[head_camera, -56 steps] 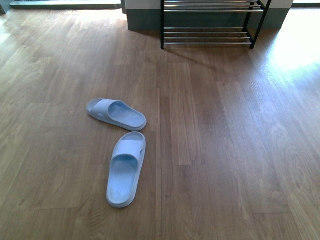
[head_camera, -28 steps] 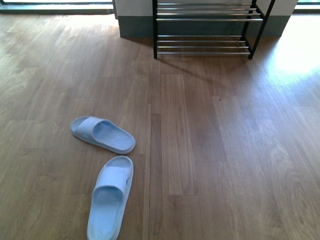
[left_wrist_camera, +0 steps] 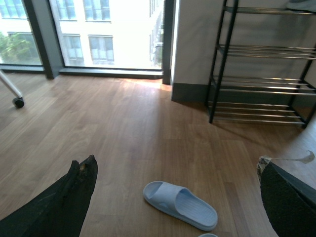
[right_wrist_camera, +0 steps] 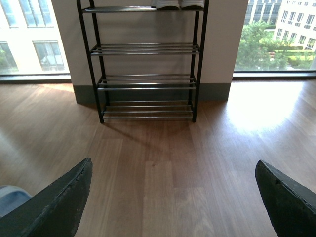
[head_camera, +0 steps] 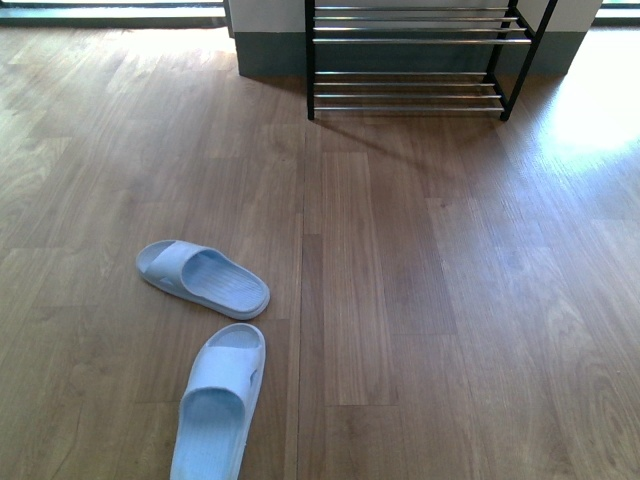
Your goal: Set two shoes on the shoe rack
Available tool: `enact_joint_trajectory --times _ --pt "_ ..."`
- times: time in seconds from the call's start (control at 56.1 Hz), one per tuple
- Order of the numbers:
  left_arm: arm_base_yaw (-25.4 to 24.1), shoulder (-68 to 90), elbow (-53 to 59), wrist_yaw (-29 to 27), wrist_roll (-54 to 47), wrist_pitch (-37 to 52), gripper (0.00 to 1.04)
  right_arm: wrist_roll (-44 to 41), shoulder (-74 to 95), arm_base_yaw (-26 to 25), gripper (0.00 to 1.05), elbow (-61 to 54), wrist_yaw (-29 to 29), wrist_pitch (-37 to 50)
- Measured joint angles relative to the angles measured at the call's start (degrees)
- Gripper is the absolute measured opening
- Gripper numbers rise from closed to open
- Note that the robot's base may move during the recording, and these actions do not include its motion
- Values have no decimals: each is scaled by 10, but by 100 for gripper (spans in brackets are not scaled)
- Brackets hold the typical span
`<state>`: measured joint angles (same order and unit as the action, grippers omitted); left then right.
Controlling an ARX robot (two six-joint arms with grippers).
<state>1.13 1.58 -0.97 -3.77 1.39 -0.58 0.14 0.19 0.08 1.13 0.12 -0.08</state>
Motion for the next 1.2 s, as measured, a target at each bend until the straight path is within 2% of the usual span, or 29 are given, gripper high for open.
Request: enact_joint_trajectory --times 0.054,0.107,0.178,0.214,0.268,0.285,0.357,0.499,0.66,0.892,1.195 --pt "52 44 -10 -151 28 -9 95 0 0 0 96 0 0 0" --pt "53 105 -28 -209 62 -11 95 0 0 0 96 0 0 0" --pt "10 236 -65 -175 120 18 95 0 0 0 96 0 -1 0" --pt "3 268 -73 -163 125 33 95 0 0 0 96 0 -1 0" --pt "-7 420 -108 -96 139 109 95 0 0 0 96 0 -1 0" --pt "-7 463 -118 -93 139 129 95 0 0 0 96 0 -1 0" --pt "0 615 -157 -82 139 191 95 0 0 0 96 0 -1 0" --pt "47 895 -248 -52 90 224 95 0 0 0 96 0 -1 0" --pt "82 1145 -348 -69 14 245 95 0 0 0 96 0 -1 0" --pt "122 1351 -482 -80 -76 228 95 0 0 0 96 0 -1 0" --pt "144 1473 -603 -93 -185 198 95 0 0 0 96 0 -1 0"
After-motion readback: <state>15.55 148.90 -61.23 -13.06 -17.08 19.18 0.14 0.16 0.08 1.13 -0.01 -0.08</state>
